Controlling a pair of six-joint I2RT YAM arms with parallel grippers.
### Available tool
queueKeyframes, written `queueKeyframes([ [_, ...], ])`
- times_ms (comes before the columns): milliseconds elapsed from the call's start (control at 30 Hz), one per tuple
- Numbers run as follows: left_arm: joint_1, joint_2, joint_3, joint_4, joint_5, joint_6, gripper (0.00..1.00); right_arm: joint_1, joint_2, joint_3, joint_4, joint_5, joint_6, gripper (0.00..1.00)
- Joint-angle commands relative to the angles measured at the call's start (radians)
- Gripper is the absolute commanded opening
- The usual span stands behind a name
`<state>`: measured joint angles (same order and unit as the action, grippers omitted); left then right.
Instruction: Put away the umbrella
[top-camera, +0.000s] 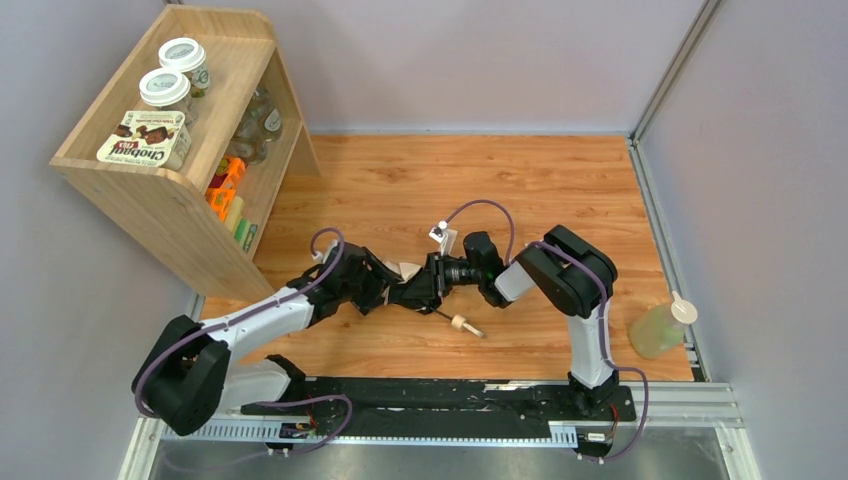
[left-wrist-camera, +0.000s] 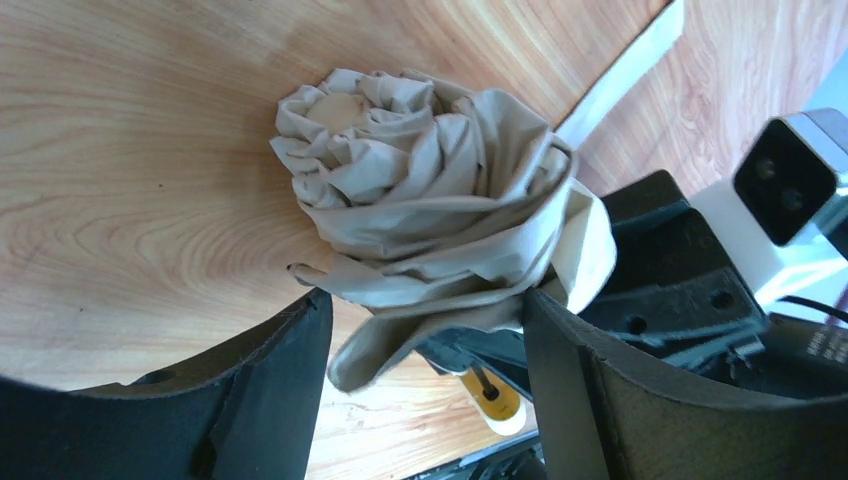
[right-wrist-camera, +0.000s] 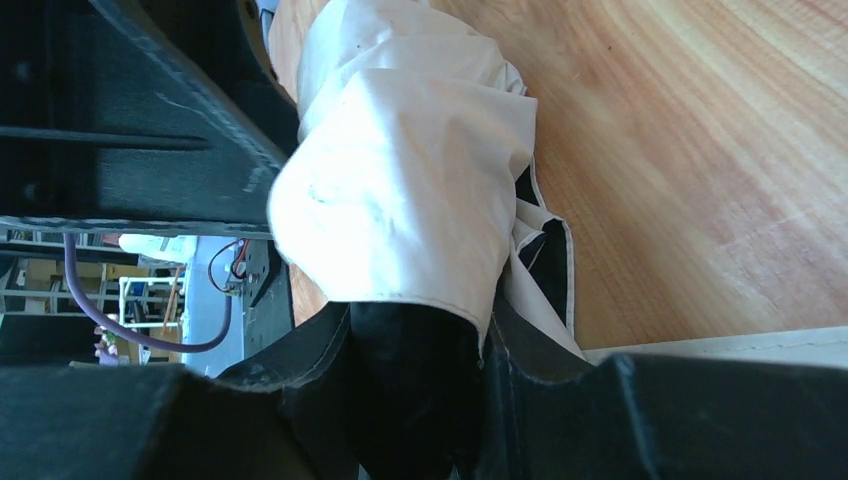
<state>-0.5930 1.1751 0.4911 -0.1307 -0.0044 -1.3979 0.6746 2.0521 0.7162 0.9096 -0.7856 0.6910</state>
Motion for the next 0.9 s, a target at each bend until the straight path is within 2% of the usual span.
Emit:
queueKeyframes([
  [0,0.002,0.093,0.007,0.057,0.036,-0.019,0.75,0.003,0.095,-0.035,-0.382,0.013,-0.114,0.00],
  [167,-0.001,0.260,-0.071,0.125,0.008,0.000,0.76,0.003,0.108,-0.003,-0.400,-0.046,-0.123,0.00],
  [200,-0.001,0.271,-0.098,0.167,-0.027,0.003,0.73,0.003,0.108,0.005,-0.403,-0.058,-0.127,0.00],
  [267,-0.001,0.294,-0.140,0.229,-0.034,0.010,0.63,0.003,0.100,0.018,-0.429,-0.081,-0.140,0.00],
  [300,-0.001,0.307,-0.149,0.261,-0.035,0.016,0.51,0.003,0.092,0.023,-0.436,-0.090,-0.142,0.00],
  [533,-0.008,0.325,-0.194,0.218,-0.080,0.014,0.12,0.006,0.005,0.097,-0.603,-0.084,-0.194,0.01],
  [567,-0.008,0.330,-0.195,0.206,-0.082,0.014,0.05,0.006,-0.013,0.110,-0.621,-0.078,-0.194,0.07],
  [633,-0.011,0.343,-0.204,0.197,-0.078,0.005,0.01,0.008,-0.053,0.147,-0.708,-0.043,-0.205,0.18],
  [733,-0.014,0.365,-0.210,0.201,-0.071,-0.009,0.00,0.010,-0.140,0.201,-0.826,0.026,-0.223,0.48],
  [867,-0.019,0.376,-0.195,0.198,-0.059,-0.003,0.00,0.014,-0.253,0.301,-1.075,0.138,-0.306,0.72],
])
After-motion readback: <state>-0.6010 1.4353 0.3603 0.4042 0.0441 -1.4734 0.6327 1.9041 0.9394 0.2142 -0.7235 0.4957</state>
